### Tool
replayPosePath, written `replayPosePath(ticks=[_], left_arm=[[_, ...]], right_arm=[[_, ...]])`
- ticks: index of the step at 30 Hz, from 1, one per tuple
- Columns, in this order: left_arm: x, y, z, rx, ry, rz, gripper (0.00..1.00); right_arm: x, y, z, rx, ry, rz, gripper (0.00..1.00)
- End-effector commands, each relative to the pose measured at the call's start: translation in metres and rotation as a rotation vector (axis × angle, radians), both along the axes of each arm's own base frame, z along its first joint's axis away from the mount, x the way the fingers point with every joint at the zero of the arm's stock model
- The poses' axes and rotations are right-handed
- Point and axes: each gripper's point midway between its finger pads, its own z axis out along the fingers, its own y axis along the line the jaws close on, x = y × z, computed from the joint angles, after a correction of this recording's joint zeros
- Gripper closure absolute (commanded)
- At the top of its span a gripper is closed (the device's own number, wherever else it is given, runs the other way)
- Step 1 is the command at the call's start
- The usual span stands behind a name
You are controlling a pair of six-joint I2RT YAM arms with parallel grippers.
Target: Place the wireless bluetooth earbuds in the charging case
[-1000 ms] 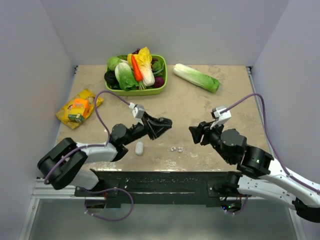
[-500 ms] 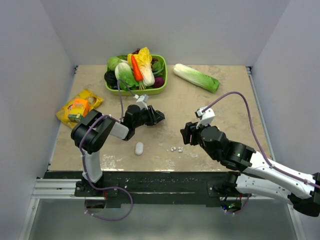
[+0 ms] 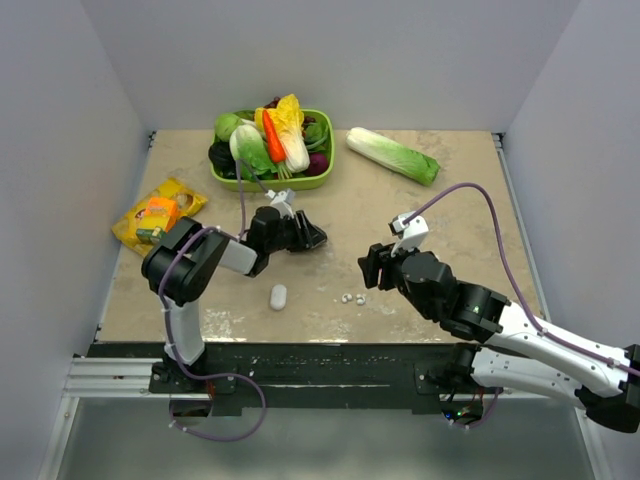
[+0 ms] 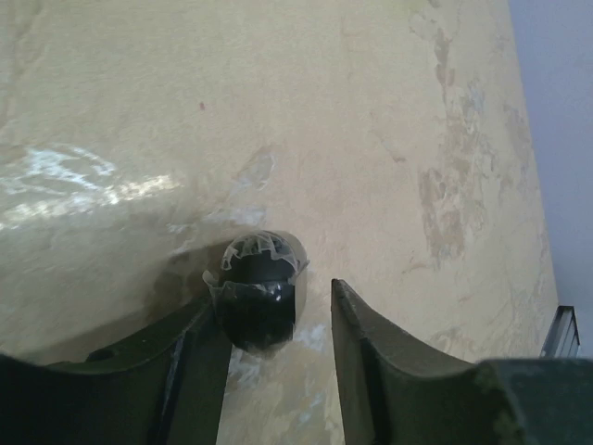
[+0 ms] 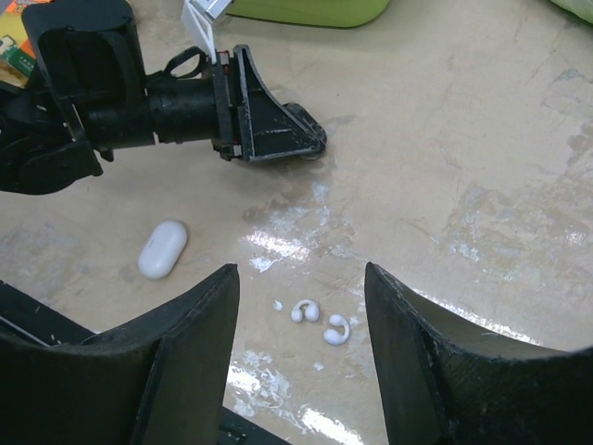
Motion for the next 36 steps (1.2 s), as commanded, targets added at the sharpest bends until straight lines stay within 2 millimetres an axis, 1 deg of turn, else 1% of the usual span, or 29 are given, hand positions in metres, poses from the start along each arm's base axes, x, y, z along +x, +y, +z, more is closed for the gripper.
replayPosePath(ticks=[1,2,3,4,5,6,8,9,10,11,12,13,14,15,16,17,18,19,20,21,22,23,24,25,26,28,30,33,36], left_arm=[[-0.001,0.034,0.000,0.057,0.047,0.076,0.48],[-0.005,0.041,-0.002,0.073,0.061,0.085,0.46],[-0.005,0.044,0.009,0.070,0.042,0.090,0.43],[-0.006,0.051,0.007,0.087,0.061,0.102,0.42],[-0.006,0.055,0.010,0.102,0.057,0.111,0.20],[-0.005,0.059,0.023,0.104,0.034,0.122,0.13],[-0.009,0.076,0.023,0.183,0.053,0.174,0.12],[-0.010,0.080,0.046,0.177,0.006,0.202,0.10],[-0.022,0.089,0.042,0.208,0.026,0.231,0.08],[-0.024,0.099,0.047,0.218,0.014,0.296,0.07],[-0.030,0.103,0.073,0.176,-0.044,0.319,0.02],[-0.048,0.109,0.062,0.162,-0.022,0.326,0.00],[-0.053,0.117,0.063,0.129,-0.012,0.383,0.00],[-0.062,0.121,0.080,0.085,-0.050,0.401,0.00],[-0.079,0.127,0.065,0.077,-0.030,0.402,0.00],[-0.088,0.128,0.066,0.018,-0.020,0.422,0.00],[-0.097,0.127,0.085,-0.055,-0.080,0.412,0.00],[-0.111,0.131,0.070,-0.070,-0.067,0.412,0.00],[-0.114,0.134,0.069,-0.083,-0.061,0.444,0.00],[-0.123,0.127,0.072,-0.071,-0.070,0.422,0.00],[-0.130,0.128,0.063,0.008,-0.034,0.427,0.00],[-0.128,0.139,0.060,0.073,-0.042,0.502,0.04],[-0.138,0.133,0.055,0.121,-0.026,0.477,0.07],[-0.138,0.135,0.052,0.139,-0.020,0.500,0.09],[-0.141,0.136,0.043,0.161,0.007,0.503,0.14],[-0.146,0.138,0.030,0.167,0.066,0.528,0.23],[-0.158,0.150,0.006,0.234,0.135,0.552,0.36],[-0.160,0.162,0.000,0.218,0.152,0.626,0.45],[-0.159,0.169,0.006,0.179,0.126,0.668,0.53]], right_arm=[[0.001,-0.002,0.007,0.038,-0.019,-0.016,0.40],[0.001,-0.002,0.007,0.038,-0.018,-0.016,0.40],[0.001,-0.002,0.006,0.037,-0.017,-0.016,0.40],[0.001,-0.002,0.004,0.035,-0.015,-0.015,0.40],[0.000,-0.002,0.004,0.037,-0.015,-0.015,0.40],[0.001,-0.001,0.005,0.038,-0.016,-0.014,0.40],[0.000,0.000,0.003,0.040,-0.015,-0.007,0.40],[0.001,0.001,0.003,0.044,-0.017,-0.006,0.40],[0.001,0.001,-0.002,0.037,-0.013,-0.005,0.40],[0.000,0.003,-0.004,0.041,-0.011,0.001,0.40],[0.001,0.005,-0.004,0.052,-0.017,0.001,0.40],[0.001,0.007,-0.011,0.046,-0.006,0.006,0.40],[0.000,0.010,-0.014,0.046,0.000,0.019,0.40],[0.001,0.012,-0.015,0.054,-0.003,0.020,0.40],[0.001,0.015,-0.021,0.045,0.007,0.028,0.40],[0.001,0.017,-0.024,0.045,0.012,0.035,0.40],[0.002,0.019,-0.025,0.048,0.012,0.034,0.40],[0.002,0.021,-0.031,0.031,0.023,0.035,0.40],[0.002,0.025,-0.033,0.035,0.027,0.049,0.40],[0.002,0.028,-0.035,0.034,0.030,0.057,0.40],[0.001,0.030,-0.039,0.027,0.035,0.070,0.41],[-0.001,0.040,-0.046,0.024,0.053,0.110,0.41],[-0.002,0.045,-0.050,0.016,0.062,0.127,0.42],[-0.003,0.050,-0.053,0.014,0.073,0.143,0.44],[-0.002,0.055,-0.064,-0.008,0.096,0.152,0.44],[-0.003,0.061,-0.072,-0.014,0.124,0.166,0.46],[-0.005,0.066,-0.082,-0.023,0.149,0.181,0.47],[-0.009,0.069,-0.087,-0.006,0.162,0.195,0.48],[-0.009,0.068,-0.090,-0.004,0.166,0.195,0.48]])
